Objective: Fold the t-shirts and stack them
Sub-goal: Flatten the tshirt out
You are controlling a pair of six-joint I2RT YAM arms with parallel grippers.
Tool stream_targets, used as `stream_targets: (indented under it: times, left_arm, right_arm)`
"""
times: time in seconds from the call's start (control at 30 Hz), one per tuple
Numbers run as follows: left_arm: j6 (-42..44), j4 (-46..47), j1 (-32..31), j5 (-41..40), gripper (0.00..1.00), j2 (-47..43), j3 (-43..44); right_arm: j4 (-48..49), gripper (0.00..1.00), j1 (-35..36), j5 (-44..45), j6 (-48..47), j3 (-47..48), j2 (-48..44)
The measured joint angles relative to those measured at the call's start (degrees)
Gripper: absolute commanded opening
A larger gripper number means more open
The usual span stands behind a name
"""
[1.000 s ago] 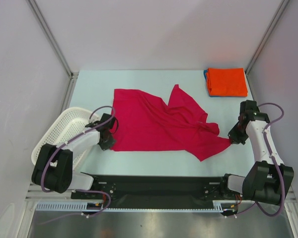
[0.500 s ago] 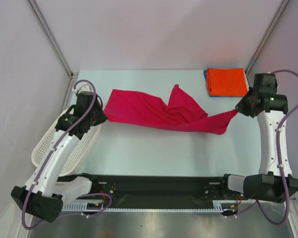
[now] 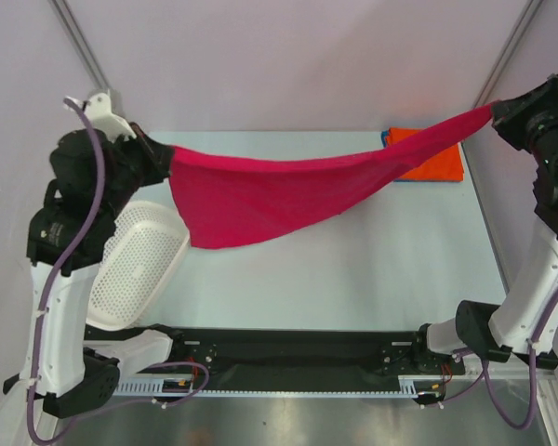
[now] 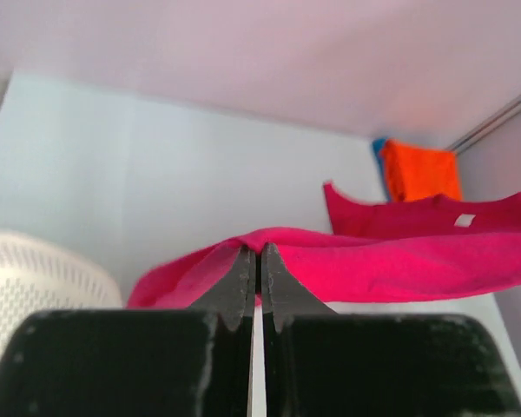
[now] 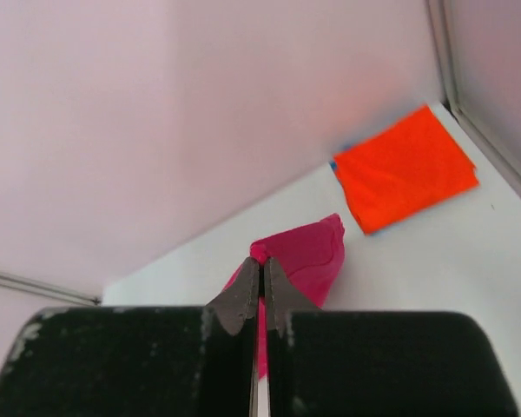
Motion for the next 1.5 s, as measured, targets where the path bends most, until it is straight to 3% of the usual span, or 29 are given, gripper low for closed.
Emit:
stream_targets:
  times: [0.17, 0.43, 0.73, 1.0, 1.37, 1.5]
  left_arm:
    - [3.9, 2.4, -0.9, 2.9, 0.00, 0.8, 10.2]
    - [5.8, 3.7, -1.0, 4.9, 0.00, -1.7, 22.3]
    - [5.7, 8.6, -1.0, 4.9, 0.00, -14.8, 23.3]
    - [5.3, 16.3, -1.0, 5.7, 0.00, -21.2, 4.5]
    - [2.8, 26.8, -1.0, 3.9, 0.00, -14.2, -31.5]
    - [1.4, 32.0, -1.0, 0.9, 0.00, -7.2, -41.9]
  right_arm:
    - [4.2, 0.00, -0.1, -1.6, -0.7, -1.2, -7.1]
    - [12.6, 0.00, 1.2, -0.5, -3.3, 5.3, -15.8]
    - [26.1, 0.00, 6.4, 3.9, -5.2, 2.1, -28.0]
    - [33.8, 0.00, 8.4, 7.5, -6.7, -8.1, -30.7]
    - [45.7, 0.00, 8.4, 11.3, -7.1, -53.1, -29.1]
    - [50.9, 0.00, 8.5, 11.4, -7.0, -66.7, -25.5]
